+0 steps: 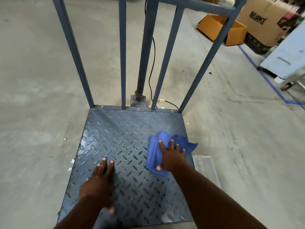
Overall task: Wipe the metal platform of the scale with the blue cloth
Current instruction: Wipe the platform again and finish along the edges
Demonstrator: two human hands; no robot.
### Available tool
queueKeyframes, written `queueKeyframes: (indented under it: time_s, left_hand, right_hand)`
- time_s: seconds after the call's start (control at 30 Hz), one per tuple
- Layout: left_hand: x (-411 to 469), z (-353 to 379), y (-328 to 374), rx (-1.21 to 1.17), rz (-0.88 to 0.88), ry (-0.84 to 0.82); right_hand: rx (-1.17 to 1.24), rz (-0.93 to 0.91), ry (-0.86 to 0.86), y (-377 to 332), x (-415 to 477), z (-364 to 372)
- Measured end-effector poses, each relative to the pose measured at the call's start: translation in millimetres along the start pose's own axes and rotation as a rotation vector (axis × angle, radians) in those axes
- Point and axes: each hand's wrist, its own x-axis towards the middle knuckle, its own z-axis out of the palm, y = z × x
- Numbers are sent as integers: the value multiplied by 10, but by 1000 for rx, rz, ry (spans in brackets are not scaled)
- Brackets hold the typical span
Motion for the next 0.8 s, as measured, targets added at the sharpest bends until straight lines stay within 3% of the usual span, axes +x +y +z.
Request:
queueKeyframes:
  time_s: [0.1, 0.27, 0.33, 0.53, 0.7, 0.8]
  left_hand:
    - [7, 32, 1, 25, 16, 8]
    - [2, 27, 20, 39, 55, 41]
    - [5, 34, 15, 61, 54, 44]
    - [9, -18, 4, 3, 15, 6]
    - [2, -40, -2, 2, 5, -9]
    - [0, -33, -9, 15, -1, -31]
  right_hand:
    - [53, -78, 3, -346, 82, -36]
    - [113, -437, 80, -956, 148, 29]
    - [104, -420, 103, -889, 262, -14]
    - [213, -135, 100, -589, 525, -229]
    - [58, -423, 52, -1080, 386, -128]
    - [70, -404, 59, -984, 438, -172]
